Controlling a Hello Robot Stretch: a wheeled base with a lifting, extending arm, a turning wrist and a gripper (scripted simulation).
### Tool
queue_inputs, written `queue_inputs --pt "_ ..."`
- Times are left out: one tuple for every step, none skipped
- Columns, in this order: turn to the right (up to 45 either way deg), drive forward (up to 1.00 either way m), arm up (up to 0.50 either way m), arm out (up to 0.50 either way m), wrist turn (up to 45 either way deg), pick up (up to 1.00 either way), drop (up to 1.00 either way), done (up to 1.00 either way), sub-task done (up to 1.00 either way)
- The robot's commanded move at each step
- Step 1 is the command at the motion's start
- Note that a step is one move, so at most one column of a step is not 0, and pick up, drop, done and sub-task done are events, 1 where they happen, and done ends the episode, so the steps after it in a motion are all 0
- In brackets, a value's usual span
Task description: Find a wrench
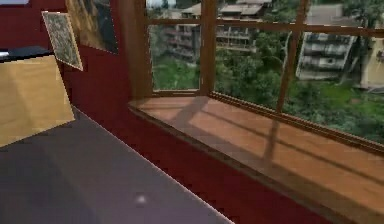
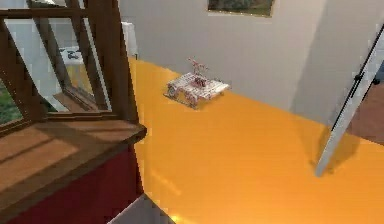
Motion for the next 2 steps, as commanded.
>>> queue_inputs --pt "0.0 0.05 0.00 0.00 0.0 0.00 0.00 0.00 0.00" --pt "-45.0 0.00 0.00 0.00 0.0 0.00 0.00 0.00 0.00"
